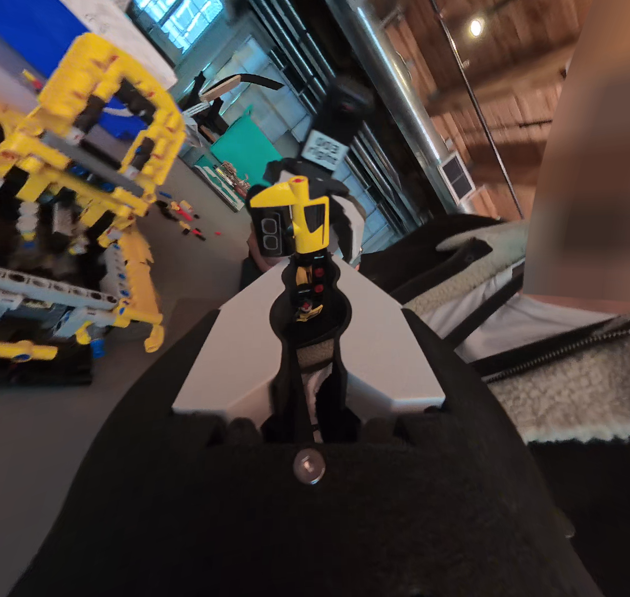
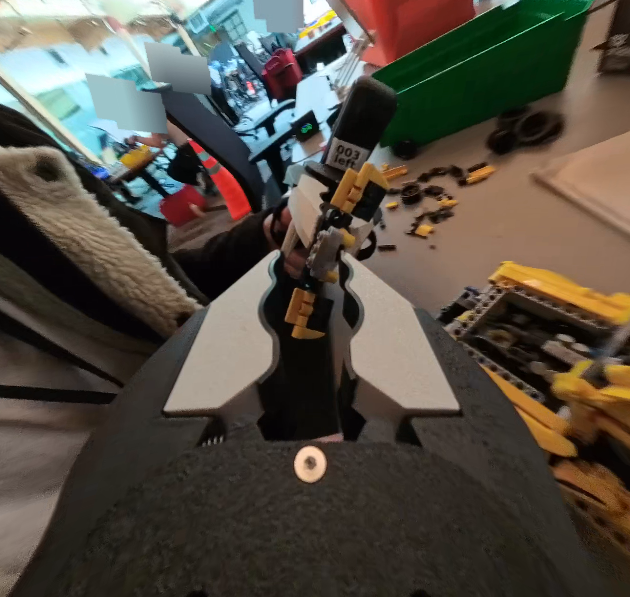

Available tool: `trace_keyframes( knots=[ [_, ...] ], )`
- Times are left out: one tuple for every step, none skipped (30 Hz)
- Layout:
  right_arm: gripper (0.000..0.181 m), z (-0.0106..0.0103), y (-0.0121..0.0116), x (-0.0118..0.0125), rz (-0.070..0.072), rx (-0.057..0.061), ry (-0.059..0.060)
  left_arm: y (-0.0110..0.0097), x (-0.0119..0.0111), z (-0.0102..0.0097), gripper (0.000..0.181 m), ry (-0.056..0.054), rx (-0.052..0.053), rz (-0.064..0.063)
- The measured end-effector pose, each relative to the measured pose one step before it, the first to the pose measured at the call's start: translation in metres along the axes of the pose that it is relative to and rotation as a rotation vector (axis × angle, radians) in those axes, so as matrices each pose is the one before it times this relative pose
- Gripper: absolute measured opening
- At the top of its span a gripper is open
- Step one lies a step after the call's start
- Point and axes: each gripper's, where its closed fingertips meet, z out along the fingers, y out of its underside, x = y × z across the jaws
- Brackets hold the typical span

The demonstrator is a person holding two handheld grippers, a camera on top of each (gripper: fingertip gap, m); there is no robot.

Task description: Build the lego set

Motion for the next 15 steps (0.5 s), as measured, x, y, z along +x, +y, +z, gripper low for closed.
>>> trace_keyframes(
  knots=[
    [0.030,0.00244,0.00252,-0.00196,0.0186,-0.0049,-0.0178,0.00034,0.00213,-0.00055,0.016,0.0032,-0.0022,0.0131],
    [0.029,0.00222,0.00242,0.00045,0.0123,-0.0017,-0.0024,0.00077,0.00191,-0.00012,0.016,0.0062,-0.0036,0.0094],
    [0.028,0.00208,0.00235,0.00114,0.0175,-0.0010,-0.0024,0.00096,0.00177,0.00046,0.016,0.0060,-0.0063,0.0071],
    [0.025,0.00145,0.00176,-0.00014,0.0268,0.0030,-0.0150,0.00093,0.00105,0.00095,0.016,0.0039,-0.0078,0.0034],
    [0.024,0.00018,0.00078,0.00029,0.0315,0.0104,-0.0168,0.00040,-0.00009,0.00096,0.016,0.0003,-0.0050,-0.0005],
    [0.023,-0.00121,-0.00025,0.00078,0.0319,0.0157,-0.0160,-0.00005,-0.00182,0.00040,0.016,-0.0125,0.0016,-0.0021],
    [0.020,-0.00131,0.00003,0.00268,0.0359,0.0149,-0.0068,-0.00053,-0.00349,0.00049,0.016,-0.0239,0.0038,-0.0031],
    [0.020,-0.00117,-0.00006,0.00376,0.0430,0.0177,-0.0026,-0.00093,-0.00400,0.00074,0.017,-0.0274,0.0086,-0.0069],
    [0.020,-0.00106,-0.00110,0.00287,0.0470,0.0258,-0.0097,-0.00168,-0.00362,0.00068,0.018,-0.0275,0.0160,-0.0087],
    [0.020,-0.00127,-0.00120,0.00289,0.0451,0.0265,-0.0079,-0.00241,-0.00313,0.00035,0.019,-0.0277,0.0235,-0.0072],
    [0.020,-0.00145,-0.00121,0.00412,0.0379,0.0252,0.0029,-0.00248,-0.00243,0.00009,0.024,-0.0240,0.0288,-0.0077],
    [0.020,-0.00180,-0.00203,0.00434,0.0317,0.0310,0.0074,-0.00110,-0.00200,-0.00038,0.031,-0.0213,0.0238,-0.0117],
    [0.019,-0.00166,-0.00201,0.00267,0.0270,0.0301,0.0006,0.00078,-0.00199,-0.00085,0.033,-0.0200,0.0174,-0.0152],
    [0.019,-0.00087,-0.00033,0.00178,0.0178,0.0191,0.0018,0.00114,-0.00161,-0.00115,0.033,-0.0148,0.0189,-0.0183],
    [0.019,0.00069,0.00330,0.00118,0.0012,-0.0042,0.0045,0.00127,-0.00183,-0.00120,0.033,-0.0113,0.0209,-0.0222]
  ],
)
